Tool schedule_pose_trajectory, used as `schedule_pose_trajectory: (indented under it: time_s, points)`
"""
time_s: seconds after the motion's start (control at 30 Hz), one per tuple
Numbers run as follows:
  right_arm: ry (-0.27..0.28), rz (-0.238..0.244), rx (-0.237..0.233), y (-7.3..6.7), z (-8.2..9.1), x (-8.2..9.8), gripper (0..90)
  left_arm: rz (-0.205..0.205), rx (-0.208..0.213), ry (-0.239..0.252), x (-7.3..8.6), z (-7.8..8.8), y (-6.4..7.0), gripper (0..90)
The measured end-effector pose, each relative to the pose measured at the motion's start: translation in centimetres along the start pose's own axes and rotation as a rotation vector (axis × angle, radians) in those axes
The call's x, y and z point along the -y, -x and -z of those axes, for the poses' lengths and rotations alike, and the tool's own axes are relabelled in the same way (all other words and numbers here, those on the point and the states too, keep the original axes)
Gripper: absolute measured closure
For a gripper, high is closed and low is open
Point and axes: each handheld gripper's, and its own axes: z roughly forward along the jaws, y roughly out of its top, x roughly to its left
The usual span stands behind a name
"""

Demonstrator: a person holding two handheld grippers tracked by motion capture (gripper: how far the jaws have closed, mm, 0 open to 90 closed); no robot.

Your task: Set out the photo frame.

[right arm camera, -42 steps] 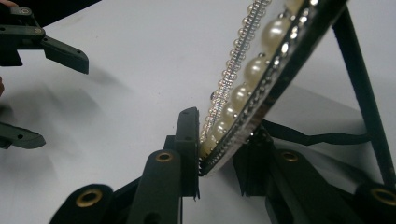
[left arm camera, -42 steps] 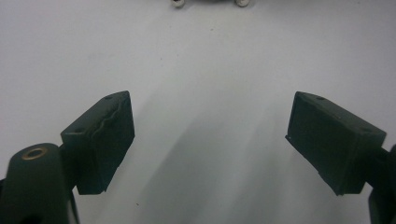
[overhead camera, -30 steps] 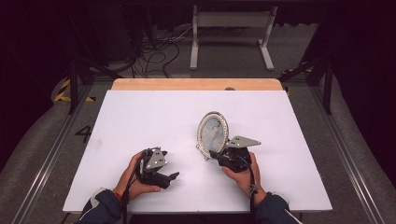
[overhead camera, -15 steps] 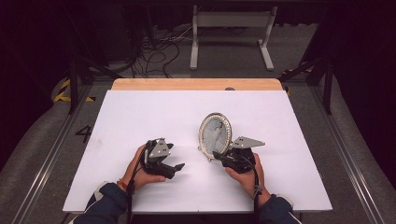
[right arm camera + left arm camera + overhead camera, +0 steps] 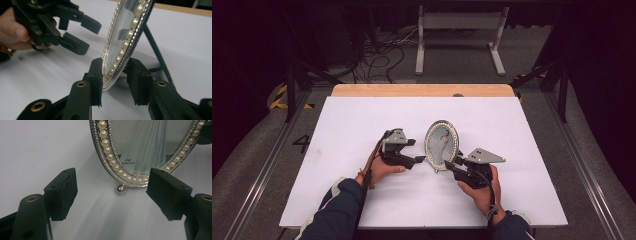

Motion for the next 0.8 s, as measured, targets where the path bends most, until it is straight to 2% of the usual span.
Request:
schedule_pose_trajectory:
  time_s: [0.1,0.23,0.37,0.43,0.53,0.6,0.63,0.67,0.7,0.77,0.8]
  points:
    - [0.017,0.009,0.02,-0.2,0.5,0.0,70.1,-0.017,-0.008,-0.018,-0.3,-1.0,0.1,25.8]
    - [0.02,0.014,0.037,-0.3,0.8,0.1,73.6,-0.008,0.004,-0.017,-0.4,-1.6,0.0,26.0]
    - [0.039,0.011,0.055,-0.3,1.3,0.1,72.2,0.035,0.035,0.012,-0.8,-1.8,-0.5,25.6]
    - [0.05,0.013,0.061,-0.3,1.5,0.2,71.1,0.06,0.053,0.011,-1.0,-1.9,-0.9,25.3]
    - [0.066,0.015,0.061,-0.3,1.7,0.1,72.3,0.053,0.073,0.0,-1.0,-2.2,-0.8,26.5]
    - [0.065,0.014,0.056,-0.3,1.6,0.1,72.3,0.048,0.067,-0.003,-0.9,-2.2,-0.8,28.0]
    - [0.063,0.013,0.056,-0.2,1.6,0.1,73.1,0.056,0.073,0.005,-0.9,-2.2,-0.8,30.7]
    - [0.063,0.011,0.055,-0.2,1.5,0.1,73.8,0.067,0.102,0.029,-0.9,-2.1,-1.0,33.2]
    - [0.061,0.011,0.053,-0.2,1.5,0.2,74.1,0.069,0.116,0.044,-0.9,-2.0,-1.2,40.1]
    - [0.062,0.014,0.05,-0.2,1.5,0.1,76.6,0.061,0.127,0.043,-0.9,-1.9,-1.1,47.8]
    - [0.063,0.017,0.048,-0.3,1.5,0.1,77.1,0.059,0.126,0.043,-0.9,-1.8,-1.1,49.0]
